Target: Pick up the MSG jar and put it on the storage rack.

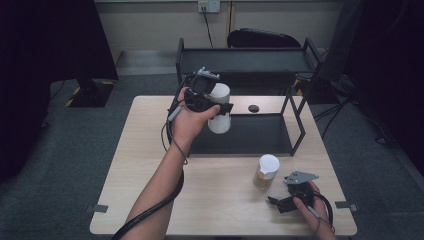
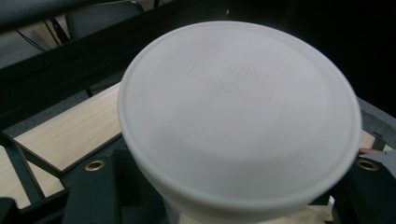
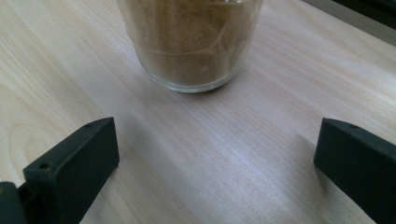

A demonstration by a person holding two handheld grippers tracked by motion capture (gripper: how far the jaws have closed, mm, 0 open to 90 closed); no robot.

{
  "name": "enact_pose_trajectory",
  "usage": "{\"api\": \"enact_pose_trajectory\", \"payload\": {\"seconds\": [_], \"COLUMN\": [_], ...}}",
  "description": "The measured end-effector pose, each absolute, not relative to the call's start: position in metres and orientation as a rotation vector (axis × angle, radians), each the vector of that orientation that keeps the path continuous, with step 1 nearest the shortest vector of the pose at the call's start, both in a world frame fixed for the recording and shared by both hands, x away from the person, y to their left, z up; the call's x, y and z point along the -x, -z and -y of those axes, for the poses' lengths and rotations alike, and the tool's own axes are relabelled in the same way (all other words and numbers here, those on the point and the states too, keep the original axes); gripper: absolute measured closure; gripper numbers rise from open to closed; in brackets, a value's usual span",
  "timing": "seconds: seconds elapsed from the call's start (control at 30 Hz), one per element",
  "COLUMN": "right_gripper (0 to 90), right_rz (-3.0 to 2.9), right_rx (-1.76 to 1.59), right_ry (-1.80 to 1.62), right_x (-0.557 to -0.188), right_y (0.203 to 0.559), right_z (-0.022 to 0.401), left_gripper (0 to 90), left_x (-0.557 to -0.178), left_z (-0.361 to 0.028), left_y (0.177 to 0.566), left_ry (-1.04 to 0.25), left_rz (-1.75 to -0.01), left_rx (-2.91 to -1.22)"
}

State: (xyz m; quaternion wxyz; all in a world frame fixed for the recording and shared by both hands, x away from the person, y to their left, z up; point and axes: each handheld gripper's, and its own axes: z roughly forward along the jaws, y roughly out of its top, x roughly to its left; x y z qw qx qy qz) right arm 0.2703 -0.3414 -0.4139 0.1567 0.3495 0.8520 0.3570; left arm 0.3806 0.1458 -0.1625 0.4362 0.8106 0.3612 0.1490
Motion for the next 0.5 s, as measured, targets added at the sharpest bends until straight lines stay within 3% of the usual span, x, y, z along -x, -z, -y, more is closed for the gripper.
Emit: {"api": "enact_pose_trajectory", "payload": {"seconds": [0.5], "right_gripper": [0.0], "right_rz": [-2.438], "right_rx": [-1.0], "right_ry": [-1.022], "right_x": [-0.27], "right_y": [0.414], "right_z": [0.341], "left_gripper": [35.3], "left_x": [-0.38], "left_z": [-0.146], "left_y": [0.126], "left_ry": [-0.385], "left_rz": [-0.889], "left_rx": [-2.008]}}
